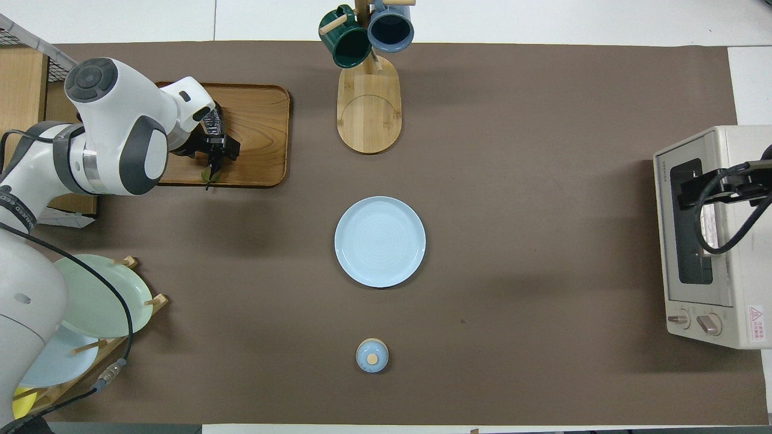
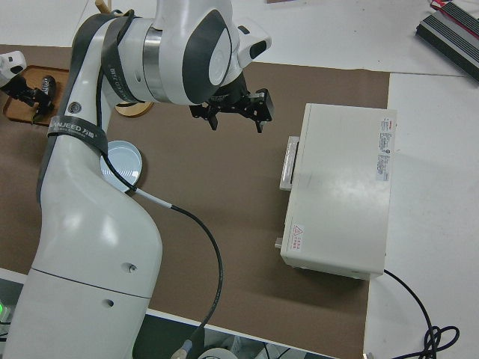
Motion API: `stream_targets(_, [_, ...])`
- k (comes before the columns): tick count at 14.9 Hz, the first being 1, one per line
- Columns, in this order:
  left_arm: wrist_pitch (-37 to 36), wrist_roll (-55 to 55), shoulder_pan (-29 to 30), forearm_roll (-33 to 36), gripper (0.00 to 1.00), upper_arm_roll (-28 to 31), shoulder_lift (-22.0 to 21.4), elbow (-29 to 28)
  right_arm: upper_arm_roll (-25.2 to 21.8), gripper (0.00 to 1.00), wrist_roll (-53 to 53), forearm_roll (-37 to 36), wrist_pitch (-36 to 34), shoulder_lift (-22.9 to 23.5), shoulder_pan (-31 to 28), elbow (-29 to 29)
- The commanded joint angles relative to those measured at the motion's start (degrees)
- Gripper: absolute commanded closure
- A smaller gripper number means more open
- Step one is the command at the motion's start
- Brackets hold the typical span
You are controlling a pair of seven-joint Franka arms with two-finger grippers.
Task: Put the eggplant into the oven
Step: 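Close the left gripper on the eggplant and lift it, then carry the eggplant with the left gripper over the light blue plate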
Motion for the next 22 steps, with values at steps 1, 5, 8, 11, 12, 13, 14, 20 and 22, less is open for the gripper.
stream_targets(1, [-0.7, 0.2, -0.4, 1.6, 0.79, 0.3, -0.8, 0.3, 0.2, 0.00, 0.6, 1.8, -0.8, -0.8, -0.4, -0.5])
stream_targets(5, [-1.0, -0.3, -0.4, 1.0, 1.00, 0.3, -0.8, 1.2, 0.2, 0.00, 0.6, 1.8, -0.8, -0.8, -0.4, -0.5])
stream_targets(8, [-6.0, -2.3, -1.0, -2.0, 1.00, 0.3, -1.4, 4.5, 0.2, 0.00, 0.5, 1.8, -0.8, -0.8, -0.4, -0.5])
stream_targets(11, [-11.5, -8.3, -2.2, -2.8, 1.00, 0.1, -7.2, 4.3, 0.2, 0.00, 0.6, 1.8, -0.8, -0.8, -0.4, -0.5])
stream_targets(12, [-13.7, -9.5, -2.8, -4.0, 1.00, 0.1, -9.0, 4.2, 0.2, 0.00, 0.5, 1.8, -0.8, -0.8, -0.4, -0.5])
stream_targets(13, [-15.8, -10.9, -3.6, -5.6, 1.00, 0.1, -10.8, 4.2, 0.2, 0.00, 0.6, 1.8, -0.8, -0.8, -0.4, -0.5])
stream_targets(14, [-17.7, -12.7, -4.7, -6.2, 1.00, 0.1, -12.5, 3.9, 0.2, 0.00, 0.6, 1.8, -0.8, -0.8, -0.4, -0.5])
stream_targets(20, [-20.3, -22.2, -13.7, -9.6, 1.00, 0.1, -17.2, 0.7, 0.2, 0.00, 0.4, 1.8, -0.8, -0.8, -0.5, -0.5])
stream_targets(22, [-17.3, -22.8, -16.9, -9.9, 1.00, 0.1, -19.2, -3.9, 0.1, 0.00, 0.4, 1.8, -1.5, -0.9, -0.5, -0.7])
